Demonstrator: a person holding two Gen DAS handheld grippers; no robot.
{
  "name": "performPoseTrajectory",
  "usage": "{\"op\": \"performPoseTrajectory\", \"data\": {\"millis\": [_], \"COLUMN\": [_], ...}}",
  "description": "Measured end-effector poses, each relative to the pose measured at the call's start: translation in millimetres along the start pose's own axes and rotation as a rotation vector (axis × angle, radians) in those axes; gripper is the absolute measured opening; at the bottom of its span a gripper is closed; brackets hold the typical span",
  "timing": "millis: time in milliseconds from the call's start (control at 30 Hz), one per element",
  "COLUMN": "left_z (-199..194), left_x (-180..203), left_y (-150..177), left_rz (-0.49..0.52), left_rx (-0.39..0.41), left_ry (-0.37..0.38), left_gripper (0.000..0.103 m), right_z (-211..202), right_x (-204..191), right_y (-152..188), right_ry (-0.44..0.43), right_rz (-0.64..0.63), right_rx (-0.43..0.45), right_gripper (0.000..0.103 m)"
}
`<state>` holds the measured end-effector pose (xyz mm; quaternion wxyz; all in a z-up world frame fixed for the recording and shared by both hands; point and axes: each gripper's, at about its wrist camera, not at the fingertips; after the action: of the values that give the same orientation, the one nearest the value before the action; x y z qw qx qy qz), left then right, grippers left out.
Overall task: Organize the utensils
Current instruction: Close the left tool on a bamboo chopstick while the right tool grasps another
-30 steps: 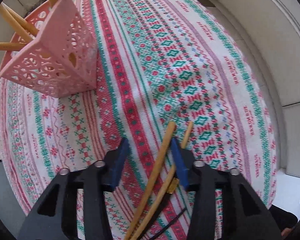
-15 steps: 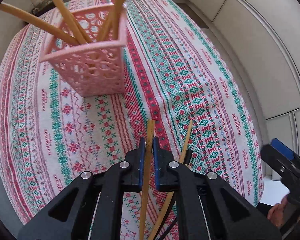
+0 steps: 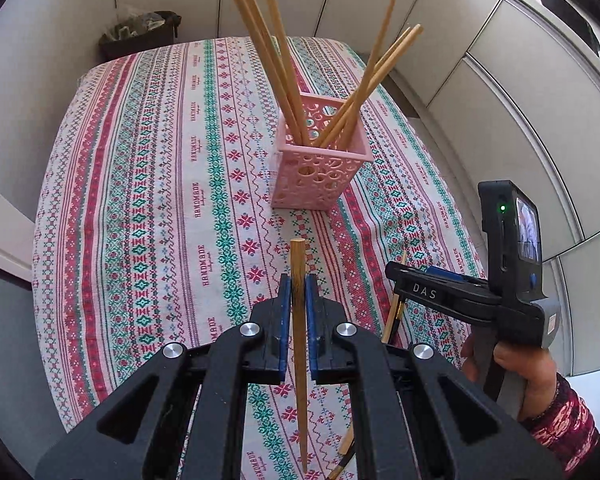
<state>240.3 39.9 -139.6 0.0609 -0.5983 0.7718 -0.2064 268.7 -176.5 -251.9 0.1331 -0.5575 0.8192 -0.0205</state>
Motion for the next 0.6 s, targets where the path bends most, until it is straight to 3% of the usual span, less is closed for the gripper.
{"op": "performPoseTrajectory", "data": {"millis": [67,100,133,200,267,367,500,600], "left_z": [-1,2,3,1,-2,-7,-17,-11], "left_x": [-5,-6,-6,-8,-10,-14,-14,-11], "left_y": [1,2,2,4,5,5,5,5], "left_rz": [-0.007,-0.011,-0.011,-0.014,-0.021,-0.042,-0.046,-0.046], "left_rx": [0.001,0.000,-0.002,-0.001,0.005,0.027,0.058,0.026], "left_ry": [-0.003,-0.003,-0.007,-0.009,-0.012,-0.014,-0.007,0.002], "left_gripper": [0.007,0.007,0.007,0.007,0.007,0.007,0.007,0.007], "right_z": [0,1,2,3,5,4,-31,-62], "right_x": [-1,-5,-9,-20,-29,-35,-35,-31], "right_y": [0,0,0,2,6,12,23,37], "right_ry": [0.014,0.029,0.039,0.050,0.020,-0.090,-0.187,-0.270], "right_rz": [0.010,-0.007,-0.022,-0.050,-0.076,-0.072,-0.110,-0.137], "right_rx": [0.017,0.030,0.039,0.057,0.061,0.056,0.155,0.239], "right_gripper": [0.052,0.035,0.027,0.024,0.010,0.008,0.008,0.007]}}
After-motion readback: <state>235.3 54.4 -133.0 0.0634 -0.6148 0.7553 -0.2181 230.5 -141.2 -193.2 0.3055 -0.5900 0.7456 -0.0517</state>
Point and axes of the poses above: each gripper's, at about its wrist camera, not at the fingertips, and z roughly the way its jaws point, x to its right, y to its underside, and after that the axes turned 2 degrees about -y, right-handed
